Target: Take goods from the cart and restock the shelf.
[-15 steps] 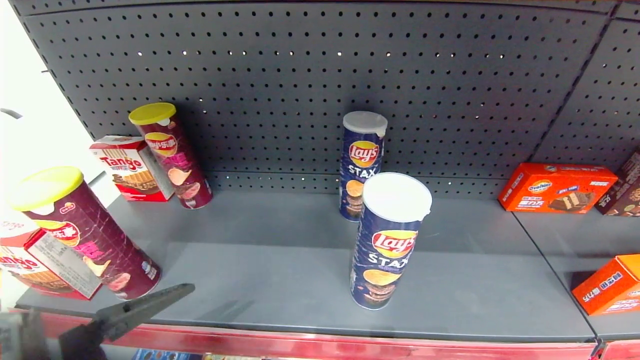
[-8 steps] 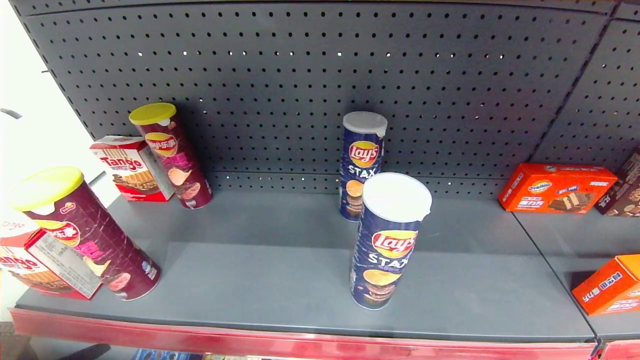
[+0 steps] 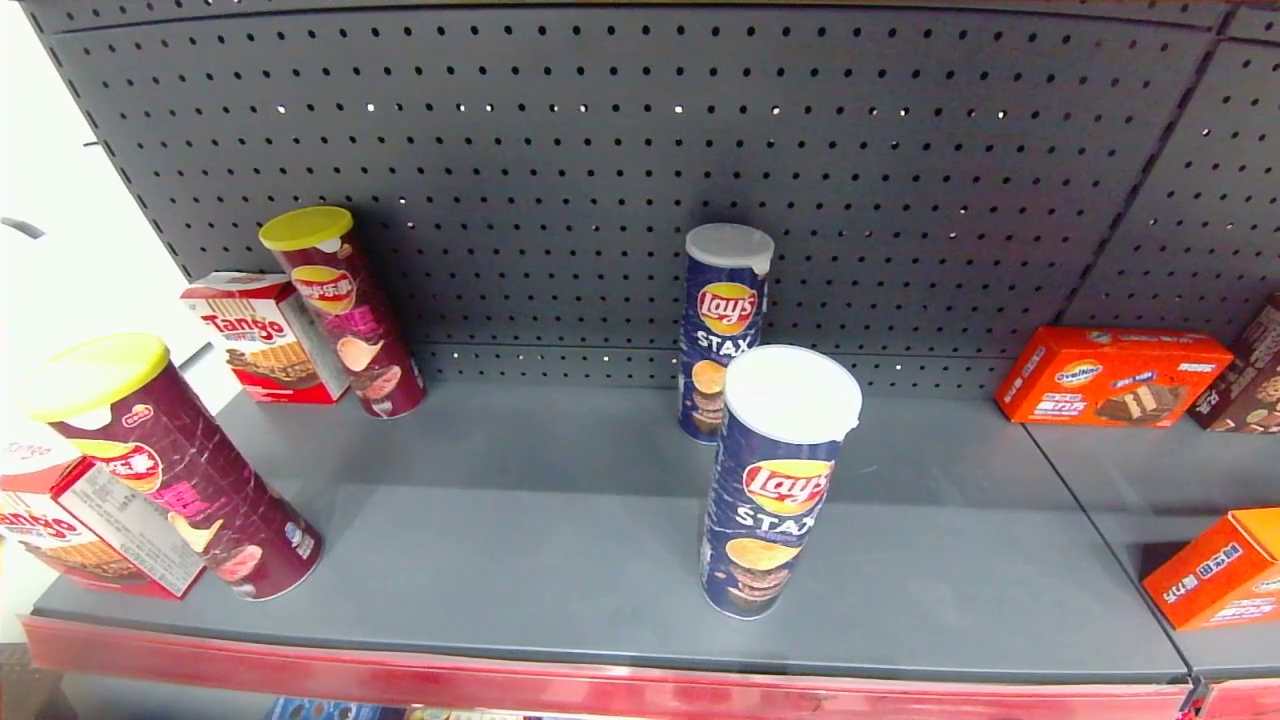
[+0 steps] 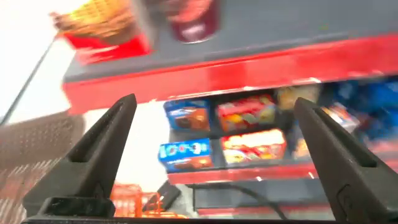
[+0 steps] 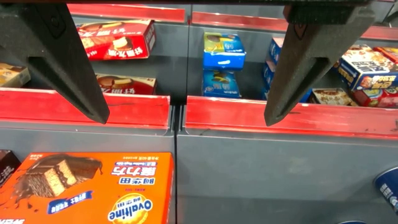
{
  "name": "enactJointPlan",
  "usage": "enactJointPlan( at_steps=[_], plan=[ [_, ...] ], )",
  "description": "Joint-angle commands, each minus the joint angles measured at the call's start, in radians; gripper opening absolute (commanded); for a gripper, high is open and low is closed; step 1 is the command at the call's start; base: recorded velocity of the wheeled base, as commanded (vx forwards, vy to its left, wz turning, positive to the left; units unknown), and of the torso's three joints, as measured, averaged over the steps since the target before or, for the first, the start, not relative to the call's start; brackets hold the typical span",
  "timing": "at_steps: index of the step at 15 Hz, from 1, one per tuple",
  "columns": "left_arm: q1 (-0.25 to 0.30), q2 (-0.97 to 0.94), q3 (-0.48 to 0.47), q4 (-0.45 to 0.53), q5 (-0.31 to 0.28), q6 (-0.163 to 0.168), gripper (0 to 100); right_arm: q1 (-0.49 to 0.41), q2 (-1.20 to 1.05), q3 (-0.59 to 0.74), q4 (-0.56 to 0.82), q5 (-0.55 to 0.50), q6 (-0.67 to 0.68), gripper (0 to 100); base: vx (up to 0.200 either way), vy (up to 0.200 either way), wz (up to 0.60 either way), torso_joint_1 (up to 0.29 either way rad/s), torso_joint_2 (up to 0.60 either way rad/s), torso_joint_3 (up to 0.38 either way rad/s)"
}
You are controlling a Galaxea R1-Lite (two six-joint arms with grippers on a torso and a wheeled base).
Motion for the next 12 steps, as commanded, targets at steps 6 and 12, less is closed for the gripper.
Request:
enactJointPlan(
  at_steps=[6,12],
  plan=[
    [-0.074,-0.166,0.000,0.059,0.004,-0.077,100,0.000,0.000,0.000,0.000,0.000,0.000,100,0.000,0.000,0.00,0.000,0.00,0.000],
    [-0.073,-0.166,0.000,0.057,0.155,-0.157,100,0.000,0.000,0.000,0.000,0.000,0.000,100,0.000,0.000,0.00,0.000,0.00,0.000]
  ],
)
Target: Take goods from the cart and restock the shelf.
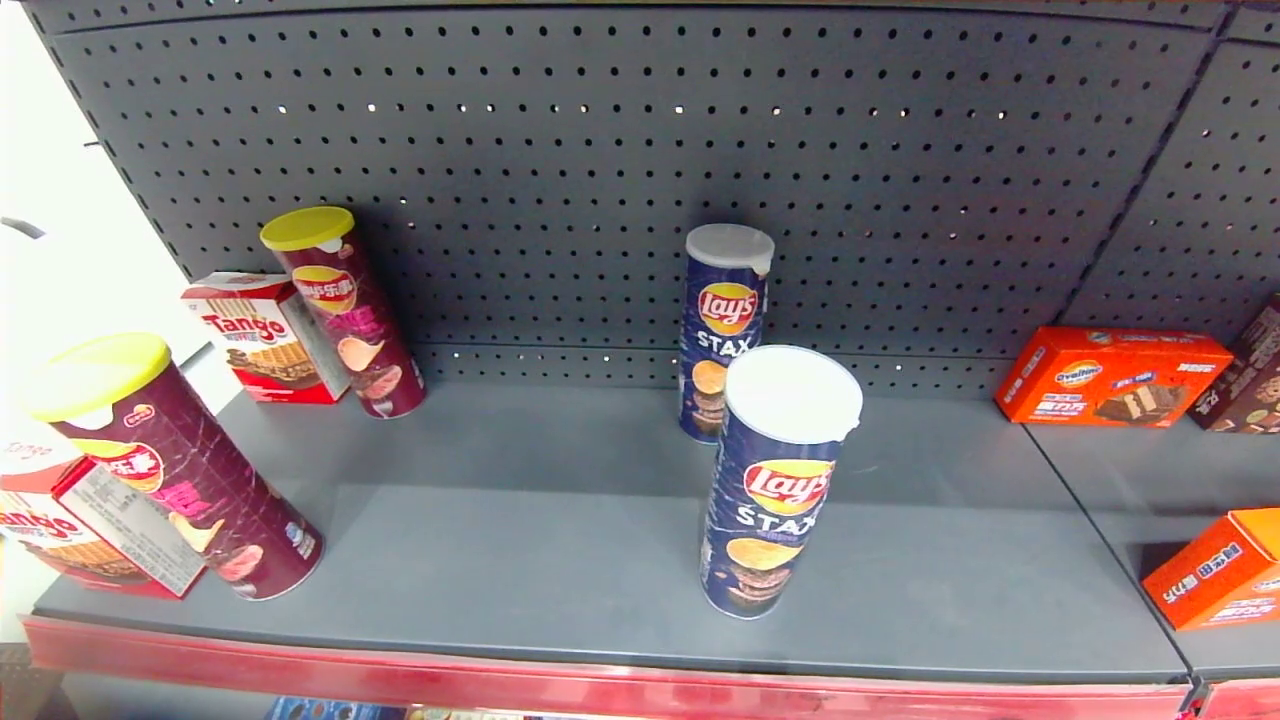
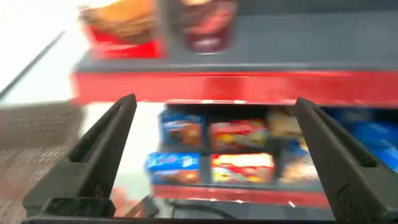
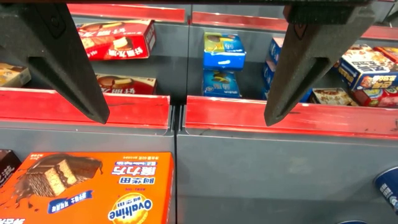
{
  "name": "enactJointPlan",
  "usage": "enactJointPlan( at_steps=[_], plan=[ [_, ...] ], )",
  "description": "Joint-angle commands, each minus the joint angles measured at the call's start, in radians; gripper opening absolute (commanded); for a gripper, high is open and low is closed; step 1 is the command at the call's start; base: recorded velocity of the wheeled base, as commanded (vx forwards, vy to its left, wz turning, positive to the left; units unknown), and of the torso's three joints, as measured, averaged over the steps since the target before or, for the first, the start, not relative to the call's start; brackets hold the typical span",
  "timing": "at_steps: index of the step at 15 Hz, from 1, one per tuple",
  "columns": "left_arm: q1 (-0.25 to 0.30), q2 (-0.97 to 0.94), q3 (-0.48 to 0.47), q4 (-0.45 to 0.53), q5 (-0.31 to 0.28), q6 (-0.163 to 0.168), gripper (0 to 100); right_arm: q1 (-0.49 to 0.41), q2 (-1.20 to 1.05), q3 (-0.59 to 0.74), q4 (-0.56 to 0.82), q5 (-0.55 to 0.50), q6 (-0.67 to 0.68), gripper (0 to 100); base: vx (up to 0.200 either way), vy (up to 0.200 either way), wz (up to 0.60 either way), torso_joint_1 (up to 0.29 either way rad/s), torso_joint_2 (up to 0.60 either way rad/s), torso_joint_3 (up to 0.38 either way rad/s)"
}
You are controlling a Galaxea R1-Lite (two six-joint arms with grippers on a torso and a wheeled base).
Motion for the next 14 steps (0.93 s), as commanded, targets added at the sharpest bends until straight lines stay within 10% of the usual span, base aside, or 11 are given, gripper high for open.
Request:
enactJointPlan(
  at_steps=[1,11,14],
  plan=[
    [0.002,0.002,0.000,-0.002,0.015,-0.011,100,0.000,0.000,0.000,0.000,0.000,0.000,100,0.000,0.000,0.00,0.000,0.00,0.000],
    [0.002,0.002,0.000,-0.004,0.021,-0.038,100,0.003,0.028,-0.025,-0.003,-0.014,-0.040,100,0.000,0.000,0.00,0.000,0.00,0.000],
    [0.002,0.002,0.000,-0.004,0.012,-0.038,100,0.046,0.454,-0.397,0.011,0.057,-0.078,100,0.000,0.000,0.00,0.000,0.00,0.000]
  ],
)
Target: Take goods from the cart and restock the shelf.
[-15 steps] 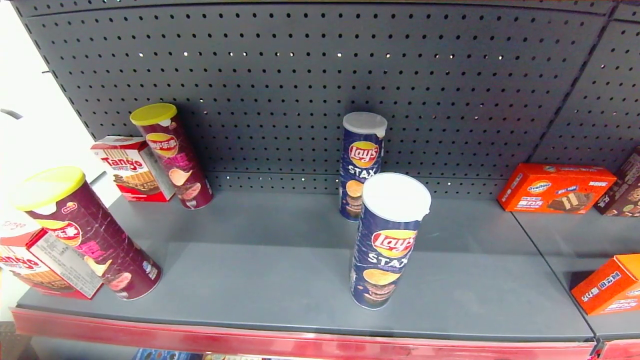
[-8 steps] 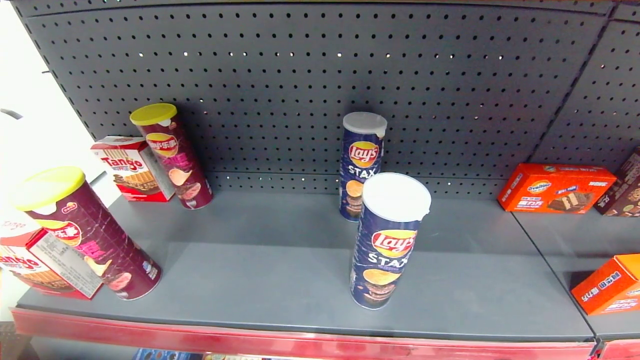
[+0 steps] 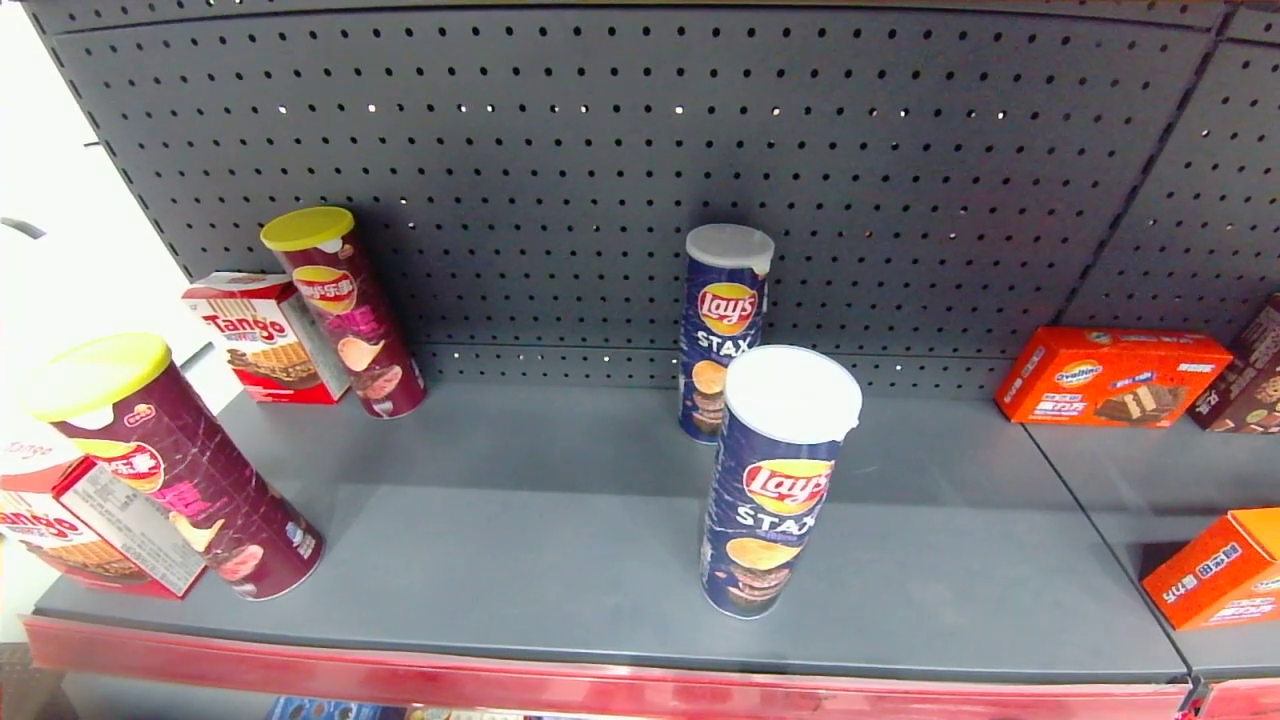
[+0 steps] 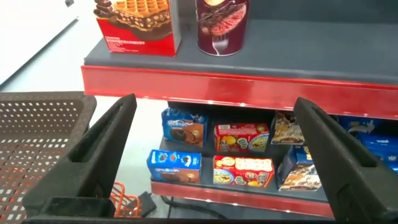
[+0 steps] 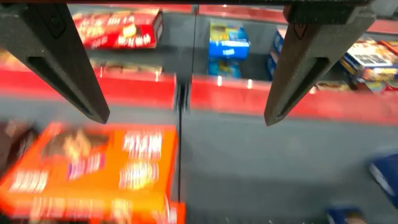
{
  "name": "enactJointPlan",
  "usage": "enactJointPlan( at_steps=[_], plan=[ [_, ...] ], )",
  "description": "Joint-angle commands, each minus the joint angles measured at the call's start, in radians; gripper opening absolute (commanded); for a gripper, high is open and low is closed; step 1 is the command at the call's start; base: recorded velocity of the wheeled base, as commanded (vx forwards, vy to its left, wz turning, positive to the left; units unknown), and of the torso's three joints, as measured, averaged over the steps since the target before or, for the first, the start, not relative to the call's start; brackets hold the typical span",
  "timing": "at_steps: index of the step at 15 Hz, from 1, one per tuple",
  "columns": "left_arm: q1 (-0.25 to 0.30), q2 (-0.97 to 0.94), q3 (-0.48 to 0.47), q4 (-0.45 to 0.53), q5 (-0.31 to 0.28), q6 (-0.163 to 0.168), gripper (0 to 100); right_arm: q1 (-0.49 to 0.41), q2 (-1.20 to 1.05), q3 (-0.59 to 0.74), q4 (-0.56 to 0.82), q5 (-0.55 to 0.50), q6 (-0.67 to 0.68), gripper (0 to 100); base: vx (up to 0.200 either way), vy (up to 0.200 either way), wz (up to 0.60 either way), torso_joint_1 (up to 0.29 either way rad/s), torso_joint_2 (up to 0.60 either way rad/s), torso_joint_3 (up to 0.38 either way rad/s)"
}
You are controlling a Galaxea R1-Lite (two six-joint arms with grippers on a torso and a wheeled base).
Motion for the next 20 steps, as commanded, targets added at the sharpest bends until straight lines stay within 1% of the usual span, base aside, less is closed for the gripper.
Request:
enactJointPlan(
  at_steps=[1,2,3,4,5,6,7,11,13,16,17,20],
  plan=[
    [-0.001,0.003,0.000,0.000,0.000,0.000,100,0.045,0.364,-0.278,0.005,0.063,-0.041,100,0.000,0.000,0.00,0.000,0.00,0.000],
    [-0.001,0.003,0.000,0.000,0.000,-0.002,100,0.084,0.527,-0.388,-0.002,0.118,-0.049,100,0.000,0.000,0.00,0.000,0.00,0.000],
    [-0.001,0.003,0.000,0.000,0.000,0.000,100,0.127,0.647,-0.474,0.000,0.150,-0.049,100,0.000,0.000,0.00,0.000,0.00,0.000],
    [-0.001,0.003,0.000,0.000,-0.004,-0.002,100,0.160,0.762,-0.538,-0.005,0.152,-0.052,100,0.000,0.000,0.00,0.000,0.00,0.000],
    [-0.001,0.003,0.000,0.000,-0.004,-0.002,100,0.217,0.869,-0.594,-0.025,0.155,-0.081,100,0.000,0.000,0.00,0.000,0.00,0.000],
    [-0.001,0.003,0.000,0.000,-0.004,-0.010,100,0.283,0.946,-0.603,-0.055,0.150,-0.115,100,0.000,0.000,0.00,0.000,0.00,0.000],
    [-0.001,0.003,0.000,0.000,-0.004,-0.016,100,0.321,0.998,-0.592,-0.086,0.150,-0.117,100,0.000,0.000,0.00,0.000,0.00,0.000],
    [-0.001,0.003,0.000,0.000,0.000,-0.017,100,0.420,1.092,-0.472,-0.161,0.150,-0.124,100,0.000,0.000,0.00,0.000,0.00,0.000],
    [-0.001,0.003,0.000,0.000,0.000,-0.019,100,0.464,1.119,-0.454,-0.163,0.149,-0.123,100,0.000,0.000,0.00,0.000,0.00,0.000],
    [-0.001,0.003,0.000,0.000,0.000,-0.017,100,0.475,1.168,-0.465,-0.186,0.150,-0.124,100,0.000,0.000,0.00,0.000,0.00,0.000],
    [-0.001,0.003,0.000,0.000,0.000,-0.017,100,0.493,1.194,-0.471,-0.210,0.147,-0.123,100,0.000,0.000,0.00,0.000,0.00,0.000],
    [-0.001,0.003,0.000,0.000,0.000,-0.019,100,0.515,1.262,-0.518,-0.221,0.117,-0.123,100,0.000,0.000,0.00,0.000,0.00,0.000]
  ],
)
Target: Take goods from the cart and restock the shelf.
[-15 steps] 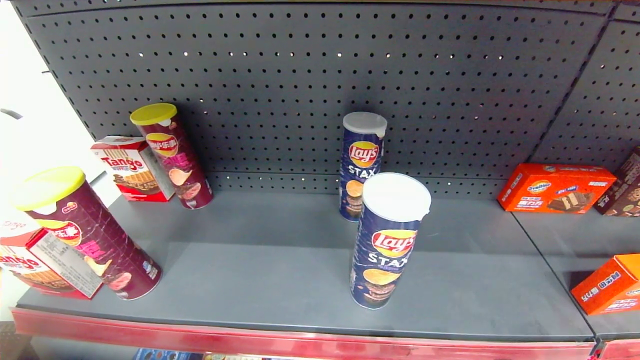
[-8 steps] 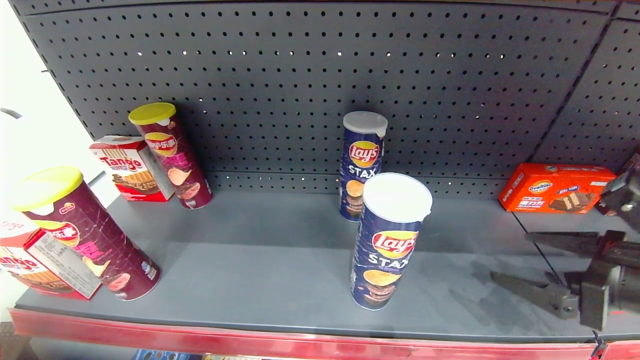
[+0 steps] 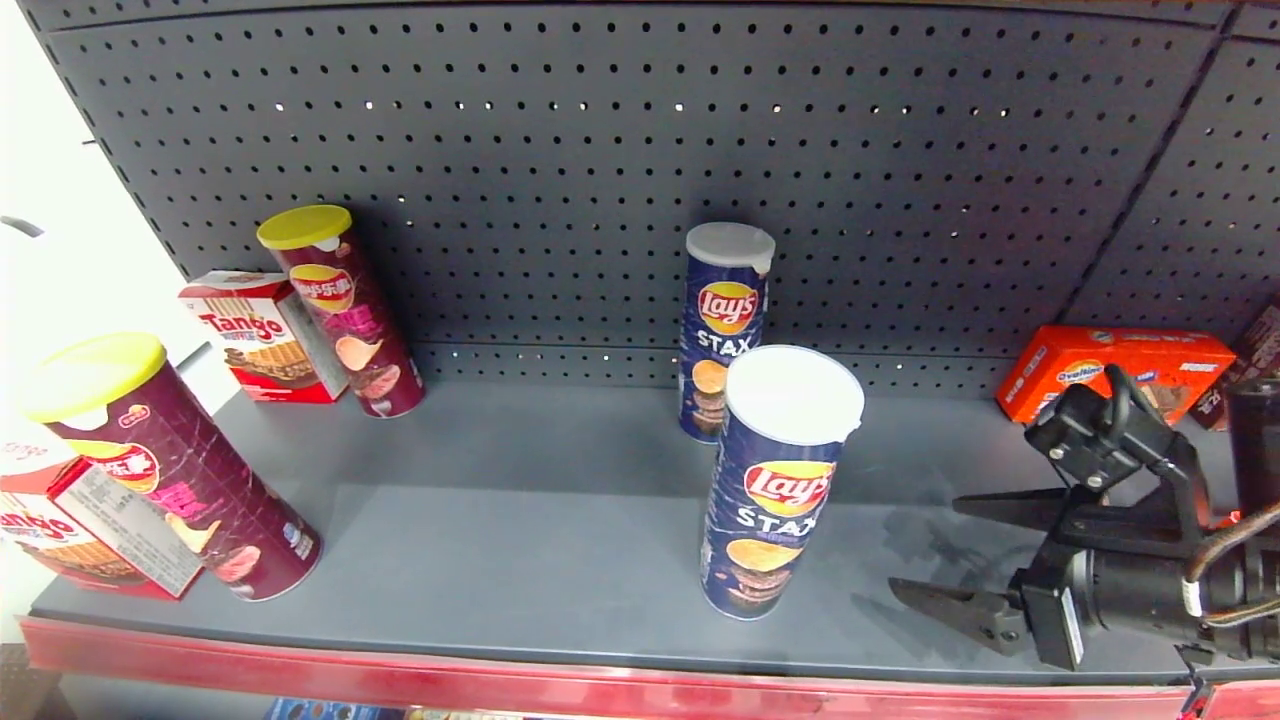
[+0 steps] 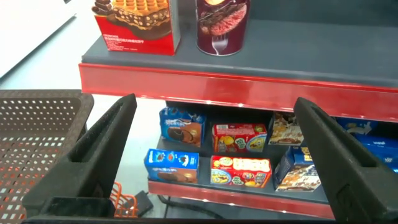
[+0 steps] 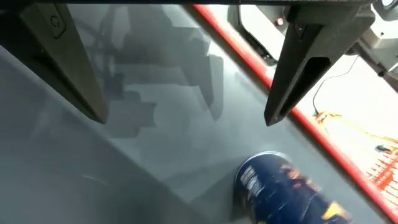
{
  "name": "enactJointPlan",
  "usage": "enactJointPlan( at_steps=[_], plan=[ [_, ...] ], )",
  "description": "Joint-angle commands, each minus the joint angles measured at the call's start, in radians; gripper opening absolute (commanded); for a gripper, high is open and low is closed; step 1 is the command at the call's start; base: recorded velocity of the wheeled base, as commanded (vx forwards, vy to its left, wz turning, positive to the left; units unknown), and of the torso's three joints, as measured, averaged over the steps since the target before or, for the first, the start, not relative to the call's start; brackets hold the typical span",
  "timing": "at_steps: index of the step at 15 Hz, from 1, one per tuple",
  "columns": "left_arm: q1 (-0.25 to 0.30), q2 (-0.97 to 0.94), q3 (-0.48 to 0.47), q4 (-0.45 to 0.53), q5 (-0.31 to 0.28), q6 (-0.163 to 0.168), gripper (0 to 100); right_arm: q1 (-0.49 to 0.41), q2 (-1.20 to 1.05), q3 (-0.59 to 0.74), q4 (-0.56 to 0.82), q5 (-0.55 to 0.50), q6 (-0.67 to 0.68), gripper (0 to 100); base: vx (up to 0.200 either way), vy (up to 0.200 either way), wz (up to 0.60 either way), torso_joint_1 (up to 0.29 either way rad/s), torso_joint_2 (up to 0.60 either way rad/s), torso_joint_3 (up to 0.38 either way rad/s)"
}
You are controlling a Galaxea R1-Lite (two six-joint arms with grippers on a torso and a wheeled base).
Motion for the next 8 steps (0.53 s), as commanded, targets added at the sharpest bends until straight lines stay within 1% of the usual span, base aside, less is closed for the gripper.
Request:
enactJointPlan(
  at_steps=[1,8],
  plan=[
    [0.000,0.002,0.000,-0.001,0.000,-0.002,100,0.012,0.071,-0.044,-0.001,-0.009,0.000,100,0.000,0.000,0.00,0.000,0.00,0.000],
    [0.000,0.002,0.000,-0.001,0.000,-0.002,100,0.016,0.207,-0.164,-0.001,-0.027,0.000,100,0.000,0.000,0.00,0.000,0.00,0.000]
  ],
)
